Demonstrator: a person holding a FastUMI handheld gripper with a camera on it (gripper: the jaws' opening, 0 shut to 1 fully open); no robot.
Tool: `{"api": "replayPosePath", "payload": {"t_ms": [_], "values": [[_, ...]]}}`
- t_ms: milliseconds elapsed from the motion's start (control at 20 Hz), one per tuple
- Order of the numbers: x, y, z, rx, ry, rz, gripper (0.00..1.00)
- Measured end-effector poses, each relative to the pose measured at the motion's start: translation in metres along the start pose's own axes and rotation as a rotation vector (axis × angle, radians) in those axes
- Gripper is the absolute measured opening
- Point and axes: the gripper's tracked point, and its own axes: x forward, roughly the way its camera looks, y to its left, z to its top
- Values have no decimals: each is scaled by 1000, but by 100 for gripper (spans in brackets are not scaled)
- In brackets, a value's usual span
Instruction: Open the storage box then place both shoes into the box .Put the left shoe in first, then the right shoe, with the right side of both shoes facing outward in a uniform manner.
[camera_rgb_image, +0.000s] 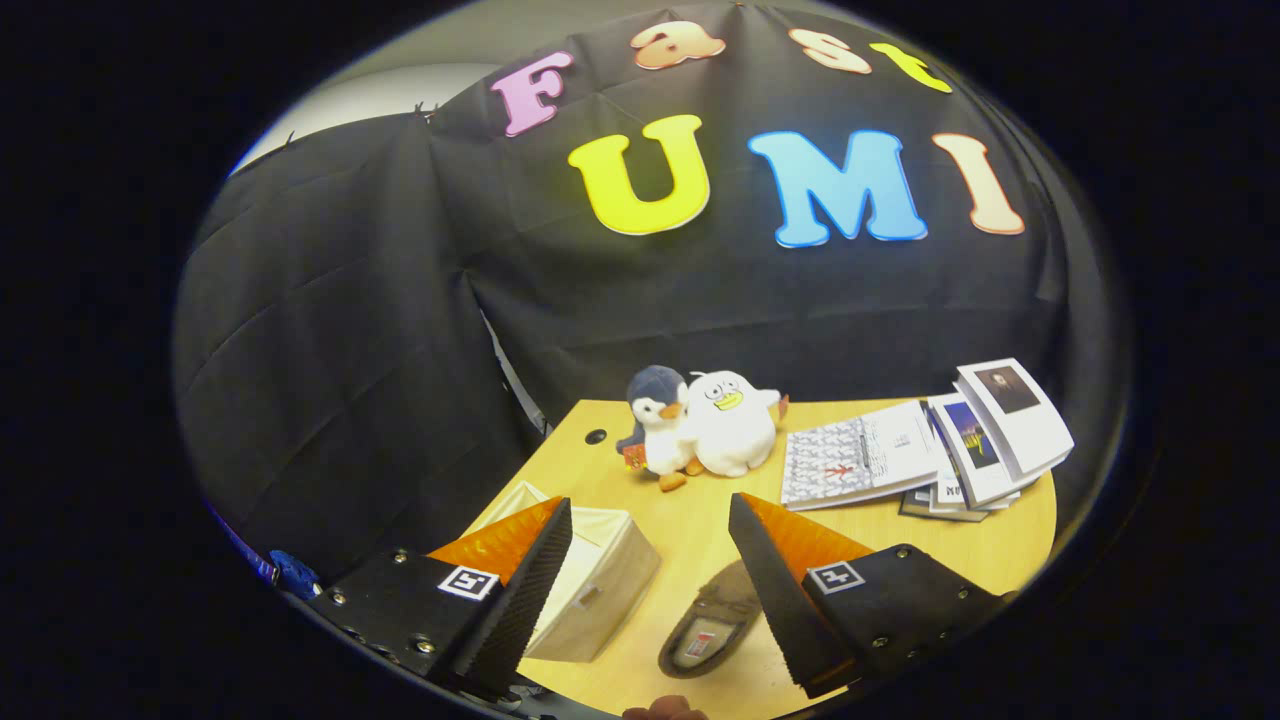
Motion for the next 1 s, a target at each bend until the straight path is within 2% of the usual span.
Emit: {"api": "replayPosePath", "payload": {"t_ms": [400, 650, 1000], "values": [[24, -68, -137, 49, 209, -126, 97], [50, -90, -178, -6, 288, -162, 97], [79, -101, -215, 28, 377, -186, 96]]}}
